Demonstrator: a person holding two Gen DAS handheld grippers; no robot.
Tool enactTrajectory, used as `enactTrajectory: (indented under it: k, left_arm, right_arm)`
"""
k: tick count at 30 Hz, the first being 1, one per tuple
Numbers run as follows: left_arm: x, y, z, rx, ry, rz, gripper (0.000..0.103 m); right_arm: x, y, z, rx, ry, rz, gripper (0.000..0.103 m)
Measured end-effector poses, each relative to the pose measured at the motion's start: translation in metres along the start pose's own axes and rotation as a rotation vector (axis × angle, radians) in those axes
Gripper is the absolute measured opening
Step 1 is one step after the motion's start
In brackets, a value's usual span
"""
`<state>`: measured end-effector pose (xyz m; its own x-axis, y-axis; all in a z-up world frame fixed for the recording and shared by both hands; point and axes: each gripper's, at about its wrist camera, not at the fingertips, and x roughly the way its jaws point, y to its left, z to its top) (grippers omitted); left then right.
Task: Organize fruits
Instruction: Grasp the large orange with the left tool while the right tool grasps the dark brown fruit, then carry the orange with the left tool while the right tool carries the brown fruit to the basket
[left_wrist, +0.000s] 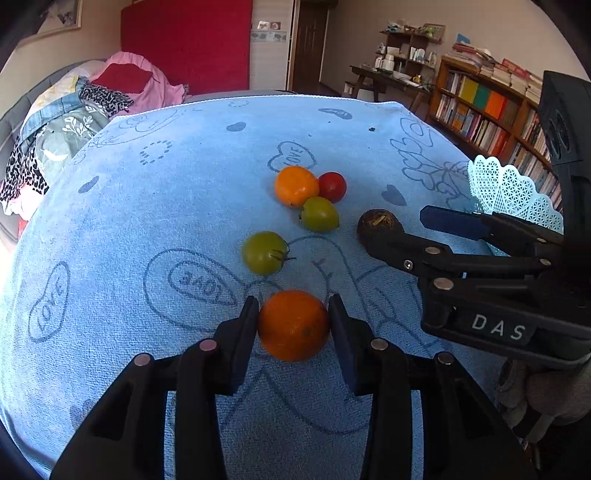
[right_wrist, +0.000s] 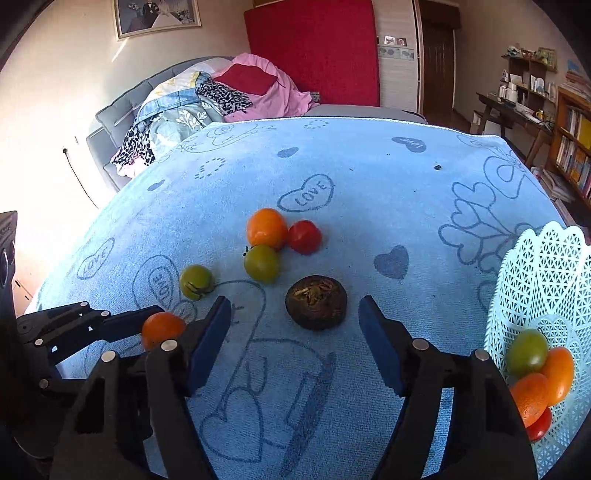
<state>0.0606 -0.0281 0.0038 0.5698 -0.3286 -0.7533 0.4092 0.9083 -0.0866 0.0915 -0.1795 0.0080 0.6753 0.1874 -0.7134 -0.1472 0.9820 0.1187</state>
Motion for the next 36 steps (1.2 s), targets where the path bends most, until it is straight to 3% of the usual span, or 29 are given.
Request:
enactTrajectory:
  k: [6, 13, 20, 36]
  left_arm:
    - [0.003, -0.001, 0.000, 0.001, 0.016, -0.004, 0.040]
    - [0.003, 0.001, -0.001, -0.005, 0.024, -0.007, 0.040]
    - [0.002, -0.001, -0.002, 0.014, 0.018, -0.003, 0.039]
    - [-0.008, -0.006, 0.003, 0.018, -0.027, 0.069, 0.038]
  right_arm:
    - [0.019, -0.006, 0.004, 0.002, 0.040, -0.053, 0.069]
    - [0.030, -0.016, 0.003, 0.027, 0.075, -0.047, 0.062]
    - [0.028, -0.009, 0.002, -0.010, 0.073, -0.041, 0.044]
    - [-0.023, -0.011, 0.001, 0.038, -0.041, 0.004, 0.044]
